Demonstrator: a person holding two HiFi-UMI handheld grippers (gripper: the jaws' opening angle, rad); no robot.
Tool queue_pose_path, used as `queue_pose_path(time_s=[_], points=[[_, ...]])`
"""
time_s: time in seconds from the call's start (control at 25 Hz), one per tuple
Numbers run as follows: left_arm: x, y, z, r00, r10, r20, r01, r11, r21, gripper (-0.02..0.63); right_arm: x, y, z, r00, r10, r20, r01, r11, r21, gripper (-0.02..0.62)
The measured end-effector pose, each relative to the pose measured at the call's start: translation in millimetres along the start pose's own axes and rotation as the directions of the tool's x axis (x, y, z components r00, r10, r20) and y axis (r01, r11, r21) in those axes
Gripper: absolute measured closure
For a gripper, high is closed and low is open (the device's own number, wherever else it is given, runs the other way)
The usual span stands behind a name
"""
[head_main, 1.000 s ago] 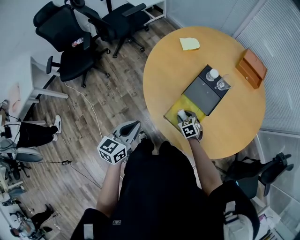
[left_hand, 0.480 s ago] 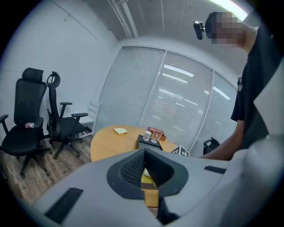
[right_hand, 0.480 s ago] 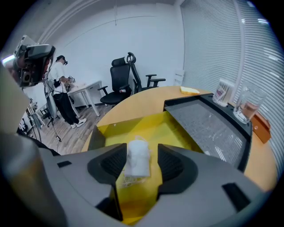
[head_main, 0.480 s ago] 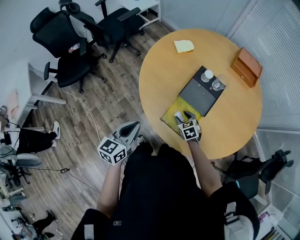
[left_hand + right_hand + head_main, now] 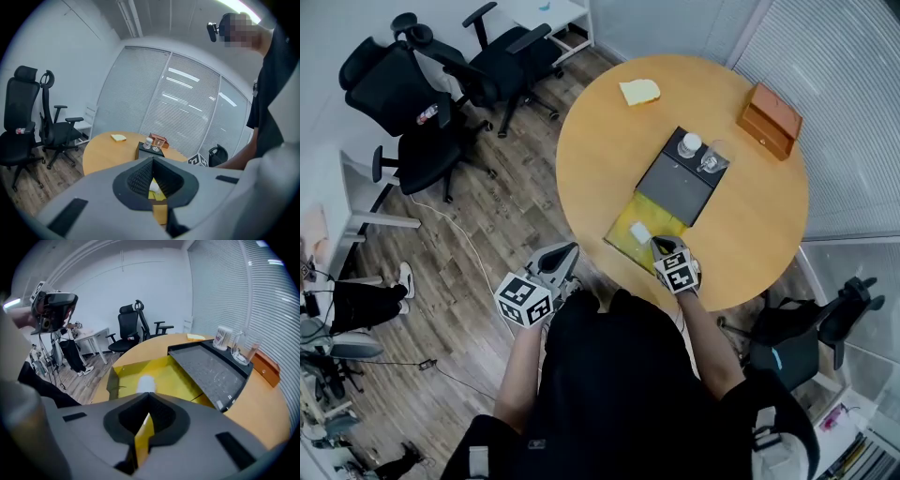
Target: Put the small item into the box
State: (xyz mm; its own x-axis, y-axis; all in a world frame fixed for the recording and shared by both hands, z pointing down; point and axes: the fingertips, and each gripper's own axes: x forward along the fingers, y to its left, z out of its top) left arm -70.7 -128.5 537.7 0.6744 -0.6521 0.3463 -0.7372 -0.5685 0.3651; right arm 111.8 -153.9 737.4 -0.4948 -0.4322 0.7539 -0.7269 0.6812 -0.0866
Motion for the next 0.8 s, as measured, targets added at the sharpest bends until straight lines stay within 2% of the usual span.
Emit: queue_pose_path(time_s=[0.16,0.36,0.56,0.8], points=[[12.4,-10.5,-0.4,0.999,-0.033,-0.005,0.034,0.999,0.012,0.6,-16.2,1.7,-3.5,1.0,0.005,0.023,-0.004,0.999,-0.04,0.591],[21.0,-16.9,-2.9,0.998,-0.061,-0.016,0.061,0.998,0.014,0.6,-38.8,3.7,3.7,0.996,0.007,0.084,-0.004,1.0,-0.03,0.591],[32.0,-24.1,-2.1,0.995,-0.103,-0.004,0.103,0.995,-0.011,0.6,-51.3,1.8,-8.3,0.996,-0.008,0.092,0.01,1.0,-0.02,0.591],[39.5,-25.8,-1.2,0.991,-0.131,-0.024,0.132,0.991,0.015,0.6,-68.4,6.1,-12.5,0.994,-0.031,0.107,0.031,1.0,-0.003,0.591]])
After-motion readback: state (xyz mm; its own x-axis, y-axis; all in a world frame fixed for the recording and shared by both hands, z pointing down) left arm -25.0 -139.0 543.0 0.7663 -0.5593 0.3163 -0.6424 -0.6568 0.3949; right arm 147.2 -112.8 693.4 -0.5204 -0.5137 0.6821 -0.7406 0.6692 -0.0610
